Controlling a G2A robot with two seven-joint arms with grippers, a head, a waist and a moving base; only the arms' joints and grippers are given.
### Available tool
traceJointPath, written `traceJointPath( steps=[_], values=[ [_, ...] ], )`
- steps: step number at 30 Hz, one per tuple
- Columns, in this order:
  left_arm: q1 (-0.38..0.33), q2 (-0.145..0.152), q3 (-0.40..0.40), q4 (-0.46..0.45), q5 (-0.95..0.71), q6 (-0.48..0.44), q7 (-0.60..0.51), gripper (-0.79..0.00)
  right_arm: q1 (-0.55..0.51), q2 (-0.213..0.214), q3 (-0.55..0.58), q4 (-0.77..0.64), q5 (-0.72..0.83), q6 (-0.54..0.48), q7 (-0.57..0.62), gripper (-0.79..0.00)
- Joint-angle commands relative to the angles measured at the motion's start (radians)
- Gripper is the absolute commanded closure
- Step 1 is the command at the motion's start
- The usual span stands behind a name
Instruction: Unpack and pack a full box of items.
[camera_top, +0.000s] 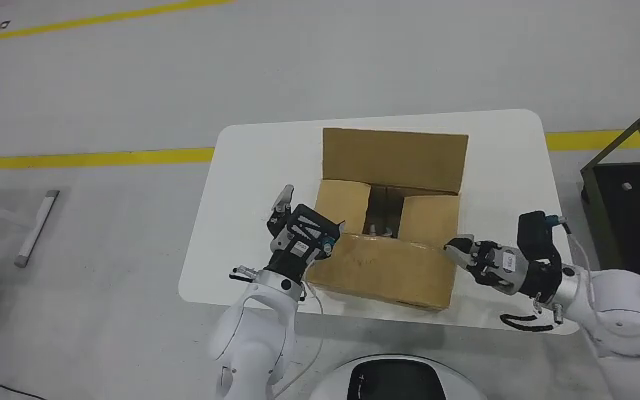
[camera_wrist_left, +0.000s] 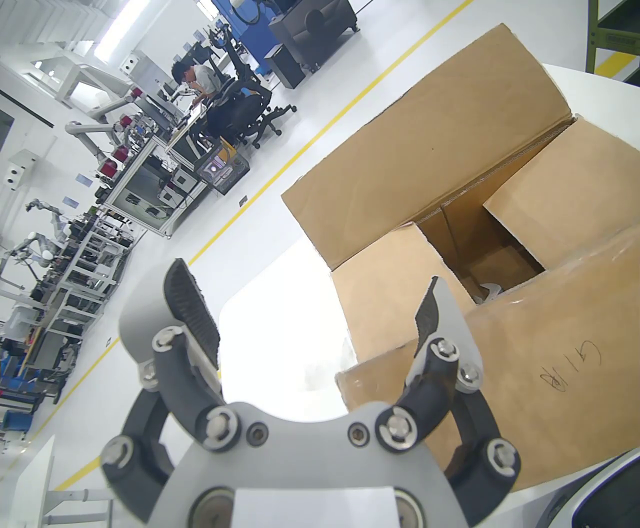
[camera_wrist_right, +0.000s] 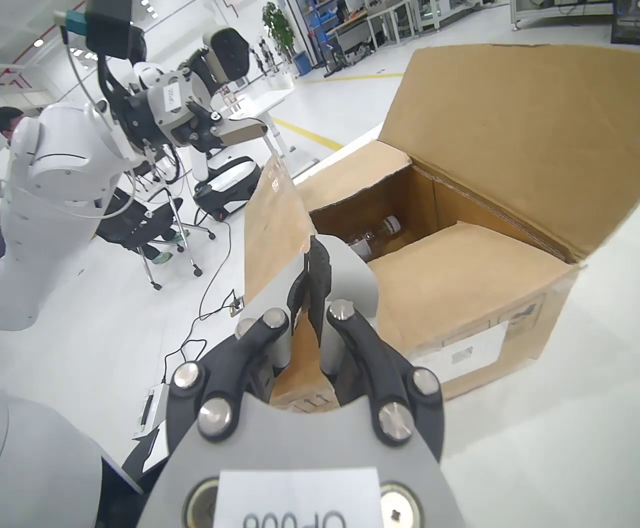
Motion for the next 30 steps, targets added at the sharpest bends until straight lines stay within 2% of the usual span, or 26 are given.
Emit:
traceJointPath(
  steps=[1,8,12,21,30],
  values=[
    [0.002,0.002,0.003,0.001,0.005,0.007,0.015,-0.785,0.001,0.004,0.011,-0.013,0.002,-0.007,0.004,0.000],
    [-0.033,0.000,0.016,-0.016,-0.049,0.036,-0.002,-0.785,0.033,0.017,0.076,-0.085,-0.190,-0.052,-0.024,0.000],
    [-0.070,-0.002,0.041,-0.005,-0.063,0.028,-0.031,-0.785,0.024,0.016,0.101,-0.125,-0.300,-0.092,-0.132,0.000],
    [-0.137,-0.004,0.123,0.070,-0.020,0.005,-0.082,-0.785,-0.067,0.002,0.091,-0.154,-0.497,-0.086,-0.412,0.000],
    [-0.167,-0.001,0.177,0.121,0.036,-0.071,-0.108,-0.785,-0.121,-0.001,0.084,-0.149,-0.599,-0.090,-0.559,0.000]
  ],
)
